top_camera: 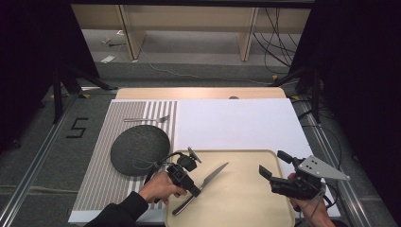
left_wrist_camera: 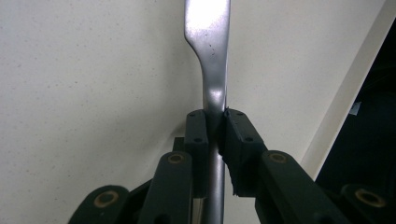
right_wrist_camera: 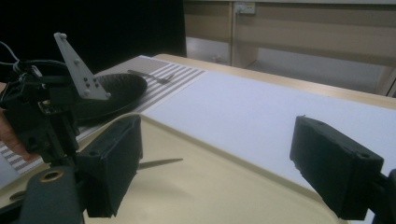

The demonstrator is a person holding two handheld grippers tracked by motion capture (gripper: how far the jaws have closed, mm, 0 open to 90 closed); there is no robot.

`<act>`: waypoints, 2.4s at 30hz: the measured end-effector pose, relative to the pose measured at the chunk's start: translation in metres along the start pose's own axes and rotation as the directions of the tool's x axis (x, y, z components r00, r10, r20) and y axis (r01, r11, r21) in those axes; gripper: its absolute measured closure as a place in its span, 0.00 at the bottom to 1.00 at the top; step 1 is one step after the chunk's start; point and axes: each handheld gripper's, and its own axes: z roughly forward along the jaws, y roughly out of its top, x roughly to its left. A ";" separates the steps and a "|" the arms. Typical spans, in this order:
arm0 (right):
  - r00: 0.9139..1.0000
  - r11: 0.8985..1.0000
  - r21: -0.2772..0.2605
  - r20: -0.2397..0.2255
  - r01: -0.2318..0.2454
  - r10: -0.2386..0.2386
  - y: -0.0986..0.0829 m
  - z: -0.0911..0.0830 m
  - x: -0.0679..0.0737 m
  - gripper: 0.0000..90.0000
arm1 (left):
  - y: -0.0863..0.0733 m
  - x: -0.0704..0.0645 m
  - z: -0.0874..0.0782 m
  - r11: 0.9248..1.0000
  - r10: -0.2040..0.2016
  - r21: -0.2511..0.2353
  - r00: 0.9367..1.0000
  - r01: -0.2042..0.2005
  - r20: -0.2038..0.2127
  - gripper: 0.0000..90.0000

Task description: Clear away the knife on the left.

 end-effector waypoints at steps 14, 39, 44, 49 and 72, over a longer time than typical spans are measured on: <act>1.000 1.000 0.000 0.000 -0.001 0.001 0.000 0.000 0.000 0.20 | -0.003 0.005 0.006 1.000 -0.024 0.019 0.999 0.024 -0.026 0.86; 1.000 1.000 -0.008 -0.003 0.006 -0.006 0.000 0.000 0.000 0.20 | 0.005 -0.028 0.001 0.977 0.139 -0.134 0.973 -0.164 -0.183 0.26; 1.000 1.000 -0.008 -0.004 0.006 -0.006 0.000 0.000 0.000 0.20 | 0.006 -0.033 0.005 0.964 0.187 -0.155 0.964 -0.217 -0.190 0.37; 1.000 1.000 -0.008 -0.003 0.006 -0.006 0.000 0.000 0.000 0.20 | 0.010 -0.036 0.010 0.957 0.219 -0.146 0.953 -0.252 -0.208 0.64; 1.000 1.000 -0.002 -0.003 0.004 -0.004 0.000 0.000 0.001 0.20 | 0.022 -0.035 0.028 0.968 0.226 -0.042 0.934 -0.247 -0.275 0.99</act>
